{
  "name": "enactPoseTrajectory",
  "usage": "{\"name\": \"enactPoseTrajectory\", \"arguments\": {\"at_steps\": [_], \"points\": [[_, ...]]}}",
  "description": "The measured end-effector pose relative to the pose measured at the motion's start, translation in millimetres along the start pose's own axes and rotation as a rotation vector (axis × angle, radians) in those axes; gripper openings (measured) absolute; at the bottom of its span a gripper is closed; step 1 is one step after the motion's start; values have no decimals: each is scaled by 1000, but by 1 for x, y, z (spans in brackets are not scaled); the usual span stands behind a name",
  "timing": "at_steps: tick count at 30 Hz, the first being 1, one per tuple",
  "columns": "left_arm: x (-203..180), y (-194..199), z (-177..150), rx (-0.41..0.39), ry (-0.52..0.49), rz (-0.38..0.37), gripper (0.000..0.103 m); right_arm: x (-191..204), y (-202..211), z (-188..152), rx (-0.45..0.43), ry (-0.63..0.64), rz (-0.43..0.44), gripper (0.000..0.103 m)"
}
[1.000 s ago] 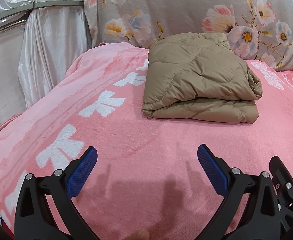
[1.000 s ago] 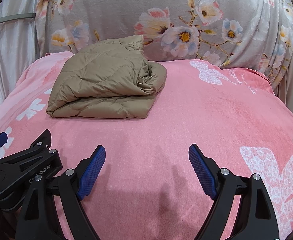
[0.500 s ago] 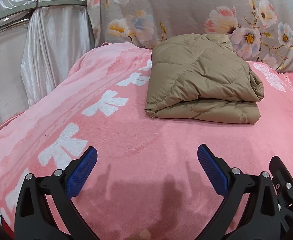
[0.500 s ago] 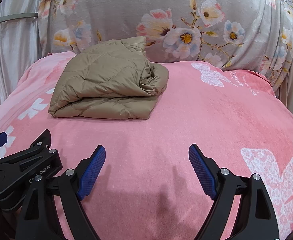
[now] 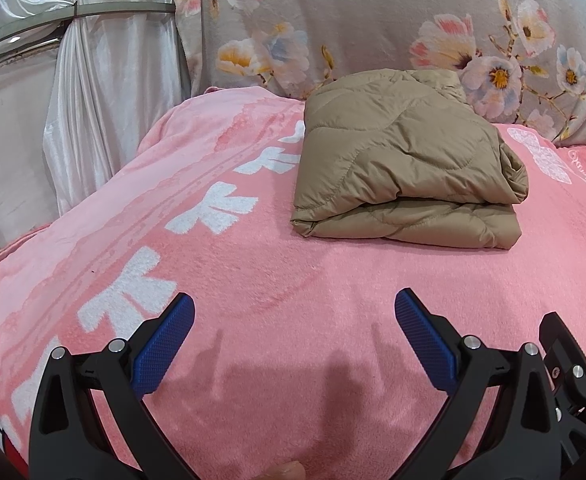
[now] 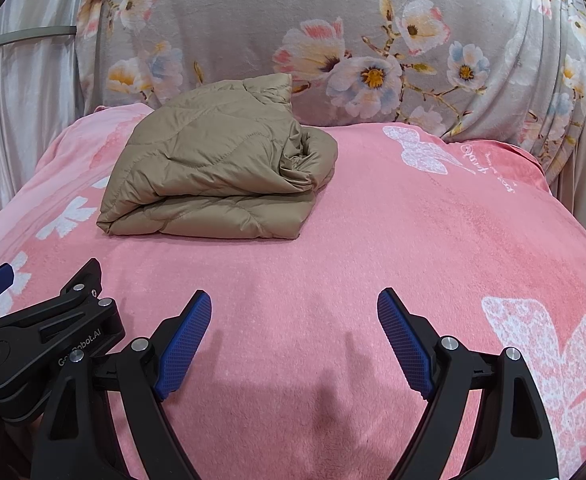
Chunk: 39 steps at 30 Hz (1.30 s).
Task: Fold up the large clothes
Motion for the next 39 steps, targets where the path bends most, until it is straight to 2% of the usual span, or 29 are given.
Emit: {"name": "enactPoseTrajectory", "arguments": {"at_steps": [31,39], "points": [[-1,2,1,-4,0,-1,96,1,0,0,-2,1,-1,83],[-2,6,3,-13,-6,4,92,1,0,0,-2,2,-2,83]]}}
Point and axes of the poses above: each gripper's, at about its wrist camera, not at the fingertips, and y roughly against the way its jaws point, x to its left, z to its top, the point moved 10 cm from there along -y, roughly the way its jaws point, and after that the axes turned 7 degrees about -x, right-handed, at the moved point
